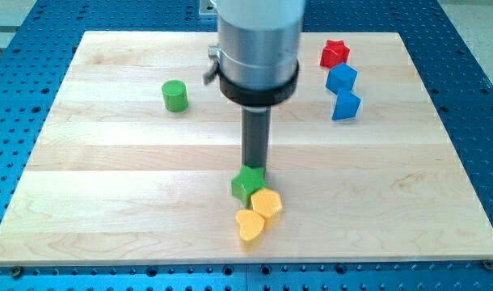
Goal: Push the green circle diagonally top left to the green star
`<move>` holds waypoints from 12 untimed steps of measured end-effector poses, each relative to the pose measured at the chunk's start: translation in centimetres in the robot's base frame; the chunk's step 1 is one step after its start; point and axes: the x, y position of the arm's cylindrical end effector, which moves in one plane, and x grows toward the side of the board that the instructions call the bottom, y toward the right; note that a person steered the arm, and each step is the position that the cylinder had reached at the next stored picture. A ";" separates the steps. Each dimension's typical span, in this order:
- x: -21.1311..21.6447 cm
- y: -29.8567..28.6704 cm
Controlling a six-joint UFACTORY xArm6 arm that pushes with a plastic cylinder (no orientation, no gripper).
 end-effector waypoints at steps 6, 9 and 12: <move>-9.7 -5.7; -17.2 -11.7; -10.1 -19.2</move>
